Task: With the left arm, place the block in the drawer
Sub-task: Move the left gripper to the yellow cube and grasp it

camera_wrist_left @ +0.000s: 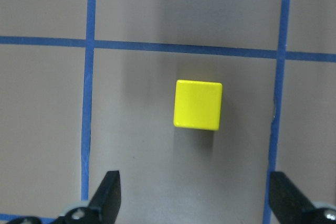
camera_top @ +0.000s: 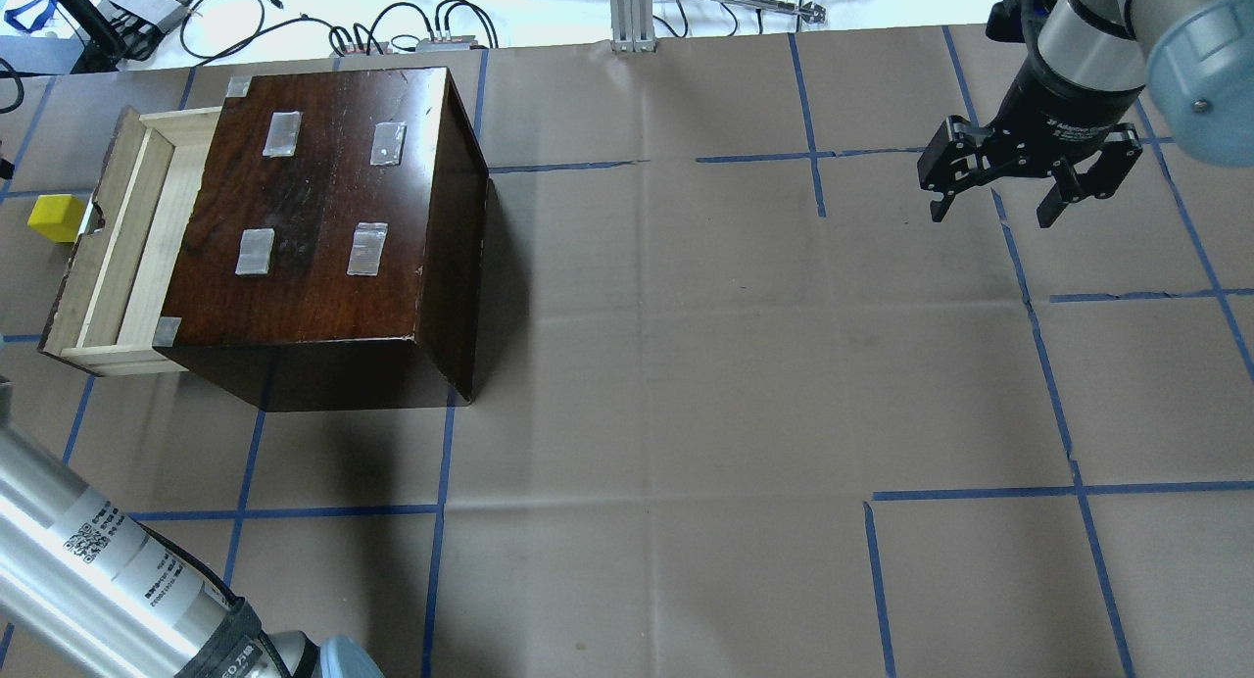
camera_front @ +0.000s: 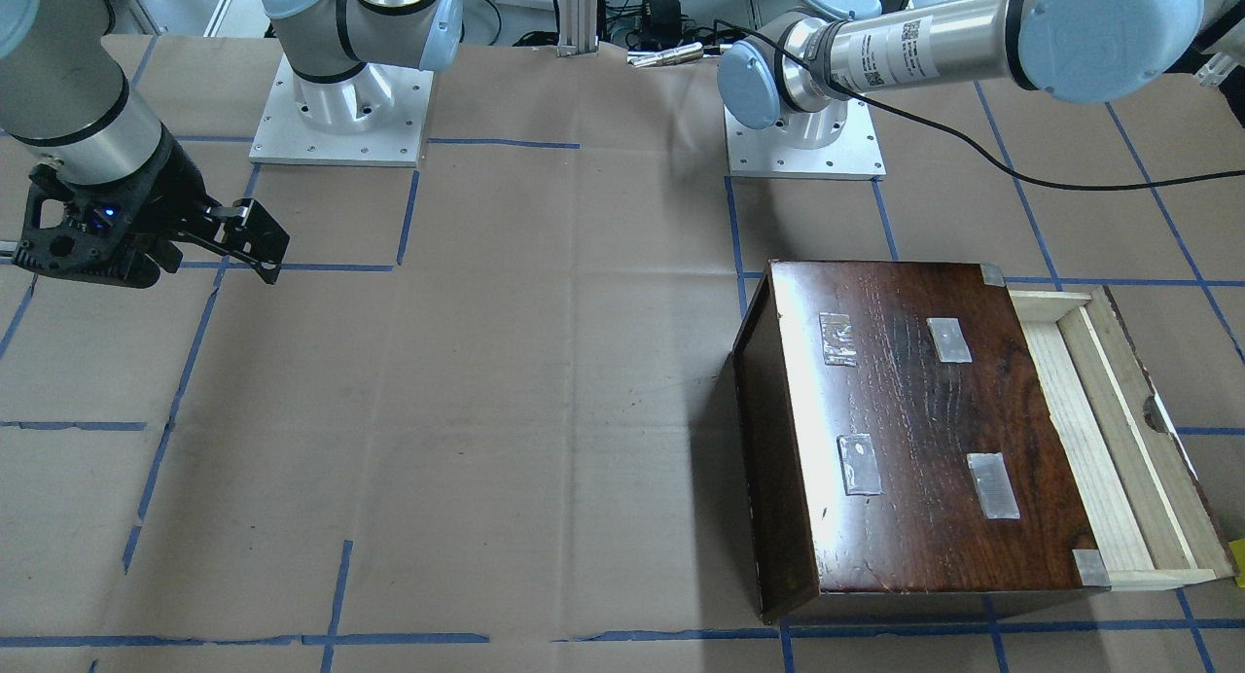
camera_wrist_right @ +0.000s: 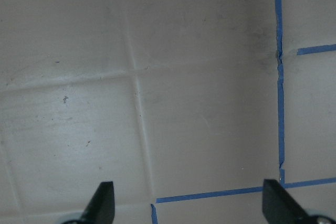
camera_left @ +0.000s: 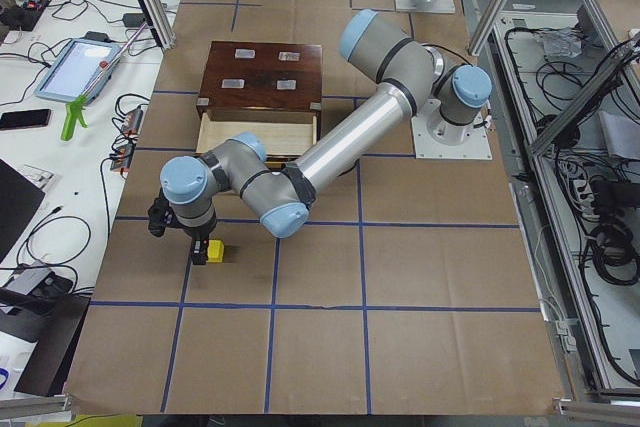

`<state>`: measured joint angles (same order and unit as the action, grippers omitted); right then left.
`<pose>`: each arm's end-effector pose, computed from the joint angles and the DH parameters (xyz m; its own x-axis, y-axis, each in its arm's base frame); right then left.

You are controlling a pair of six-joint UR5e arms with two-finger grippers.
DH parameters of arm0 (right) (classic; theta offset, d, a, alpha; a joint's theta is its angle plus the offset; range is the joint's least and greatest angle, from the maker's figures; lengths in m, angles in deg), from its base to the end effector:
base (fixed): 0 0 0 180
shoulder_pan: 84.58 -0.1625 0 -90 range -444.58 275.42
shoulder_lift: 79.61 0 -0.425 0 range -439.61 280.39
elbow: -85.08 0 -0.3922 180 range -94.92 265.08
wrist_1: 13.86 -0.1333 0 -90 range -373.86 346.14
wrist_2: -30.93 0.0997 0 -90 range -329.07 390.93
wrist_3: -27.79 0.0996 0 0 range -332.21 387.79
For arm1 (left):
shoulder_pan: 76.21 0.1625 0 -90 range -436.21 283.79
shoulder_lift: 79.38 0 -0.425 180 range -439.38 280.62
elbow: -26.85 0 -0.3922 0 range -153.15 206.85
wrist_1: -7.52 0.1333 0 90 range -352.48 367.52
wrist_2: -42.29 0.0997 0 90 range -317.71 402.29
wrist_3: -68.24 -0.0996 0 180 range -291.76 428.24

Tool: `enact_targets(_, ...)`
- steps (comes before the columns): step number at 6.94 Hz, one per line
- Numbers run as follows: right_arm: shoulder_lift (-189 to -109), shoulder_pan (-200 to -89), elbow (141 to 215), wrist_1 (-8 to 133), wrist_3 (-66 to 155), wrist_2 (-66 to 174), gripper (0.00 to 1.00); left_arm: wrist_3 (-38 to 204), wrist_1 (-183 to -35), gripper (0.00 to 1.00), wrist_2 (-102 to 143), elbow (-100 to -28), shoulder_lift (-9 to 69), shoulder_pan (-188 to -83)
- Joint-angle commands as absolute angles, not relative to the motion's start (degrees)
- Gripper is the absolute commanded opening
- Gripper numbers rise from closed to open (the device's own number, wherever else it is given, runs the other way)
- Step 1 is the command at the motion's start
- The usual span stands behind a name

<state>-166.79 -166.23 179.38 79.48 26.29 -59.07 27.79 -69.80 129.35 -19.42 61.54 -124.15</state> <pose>0.0588 -0.5170 0.4324 -0.9929 0.1193 -0.0017 0.1190 0.9907 0.0659 0.4518 -0.7073 0.2919 -0.9994 -0.0269 -0.0232 -0.0243 0.9941 -0.1059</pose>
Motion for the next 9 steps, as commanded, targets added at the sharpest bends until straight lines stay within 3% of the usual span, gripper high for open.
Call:
enact_targets(1,-166.8,-166.2,179.4,79.5,26.4,-59.1,1.0,27.6,-69.7,0.99,129.4,-18.2,65.0,-125.2)
enact_targets(5,-166.8,-166.2,179.3,79.5,26.3,-59.1,1.0,23.6,-67.3,0.98,129.6,-18.2,69.5,-125.3)
enact_targets(8,-166.7,-166.2,179.4,79.5,26.3,-59.1,1.0,23.8,-67.0,0.39,129.5,-17.5,69.5,-125.3)
enact_targets(9,-166.7,-166.2,179.3,79.5,26.4,-59.1,1.0,23.9,-67.0,0.36,129.6,-16.7,69.5,-125.3)
